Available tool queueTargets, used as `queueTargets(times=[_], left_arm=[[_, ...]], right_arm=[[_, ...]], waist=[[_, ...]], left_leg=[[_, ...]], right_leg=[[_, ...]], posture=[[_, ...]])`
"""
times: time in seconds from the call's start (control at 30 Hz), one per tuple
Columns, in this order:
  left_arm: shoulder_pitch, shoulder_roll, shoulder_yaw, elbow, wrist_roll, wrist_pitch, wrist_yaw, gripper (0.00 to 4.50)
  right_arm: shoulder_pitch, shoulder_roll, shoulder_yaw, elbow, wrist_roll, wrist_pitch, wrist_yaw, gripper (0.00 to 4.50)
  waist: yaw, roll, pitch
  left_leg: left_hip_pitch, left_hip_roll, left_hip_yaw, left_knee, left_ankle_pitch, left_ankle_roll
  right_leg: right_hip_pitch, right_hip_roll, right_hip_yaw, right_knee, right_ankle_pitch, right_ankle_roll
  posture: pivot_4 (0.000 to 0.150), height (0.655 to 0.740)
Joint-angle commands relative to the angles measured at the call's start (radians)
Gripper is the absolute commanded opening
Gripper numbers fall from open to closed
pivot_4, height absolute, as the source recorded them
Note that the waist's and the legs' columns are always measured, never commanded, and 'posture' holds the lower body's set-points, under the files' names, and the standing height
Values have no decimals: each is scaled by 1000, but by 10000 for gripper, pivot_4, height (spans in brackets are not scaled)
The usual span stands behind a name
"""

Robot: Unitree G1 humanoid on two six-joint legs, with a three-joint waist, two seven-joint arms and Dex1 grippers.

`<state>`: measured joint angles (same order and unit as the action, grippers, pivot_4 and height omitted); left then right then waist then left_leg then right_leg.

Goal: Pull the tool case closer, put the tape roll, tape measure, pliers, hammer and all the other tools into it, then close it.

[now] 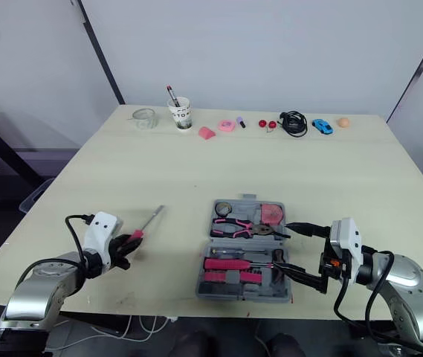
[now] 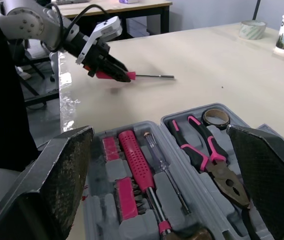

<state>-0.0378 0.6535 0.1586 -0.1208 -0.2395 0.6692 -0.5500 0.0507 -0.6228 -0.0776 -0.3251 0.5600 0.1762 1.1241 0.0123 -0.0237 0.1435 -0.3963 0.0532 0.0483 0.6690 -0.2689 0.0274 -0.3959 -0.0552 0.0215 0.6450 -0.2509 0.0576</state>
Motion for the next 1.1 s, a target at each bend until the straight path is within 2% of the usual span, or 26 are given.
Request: queueTargets(times=[0.03,0.37,0.4,0.43,0.47,0.5,0.6,1.07,1.1], left_arm=[[-11,23,-16,-33,1,-15,-33,6999],[26,-36,-10,-30,23,-38,26,6999],[28,-45,-13,-28,25,-46,30,17179],[30,-53,-16,-22,28,-58,35,19274],[31,-60,-18,-16,32,-70,40,23437],[33,-64,-21,-10,41,-82,46,29793],[32,-89,-21,20,61,-127,72,43816],[9,-153,-31,72,61,-200,66,44518],[8,-158,-29,75,60,-196,70,39591]], right_arm=[[-24,-1,-6,7,16,-5,10,45000],[-3,3,-9,-5,13,-13,1,45000],[-2,3,-9,-6,13,-13,0,45000],[-2,3,-10,-6,13,-13,-1,45000],[-2,3,-11,-6,13,-14,-1,45000],[-3,2,-12,-4,13,-15,0,45000],[-9,-2,-16,8,10,-20,4,45000],[-23,-6,-16,31,-7,-33,14,45000],[-23,-7,-16,33,-8,-35,15,45000]], waist=[[-1,0,0],[0,0,0],[0,0,0],[0,0,0],[0,0,0],[0,0,0],[0,0,0],[1,0,0],[1,0,0]], left_leg=[[0,0,0,0,0,0],[0,0,0,0,0,0],[0,0,0,0,0,0],[0,0,0,0,0,0],[0,0,0,0,0,0],[0,0,0,0,0,0],[0,0,0,0,0,0],[0,0,0,0,0,0],[0,0,0,0,0,0]], right_leg=[[0,0,0,0,0,0],[0,0,0,0,0,0],[0,0,0,0,0,0],[0,0,0,0,0,0],[0,0,0,0,0,0],[0,0,0,0,0,0],[0,0,0,0,0,0],[0,0,0,0,0,0],[0,0,0,0,0,0]], posture=[[1500,7400],[1500,7400],[1500,7400],[1500,7400],[1500,7400],[1500,7400],[1500,7400],[1500,7400],[1500,7400]])
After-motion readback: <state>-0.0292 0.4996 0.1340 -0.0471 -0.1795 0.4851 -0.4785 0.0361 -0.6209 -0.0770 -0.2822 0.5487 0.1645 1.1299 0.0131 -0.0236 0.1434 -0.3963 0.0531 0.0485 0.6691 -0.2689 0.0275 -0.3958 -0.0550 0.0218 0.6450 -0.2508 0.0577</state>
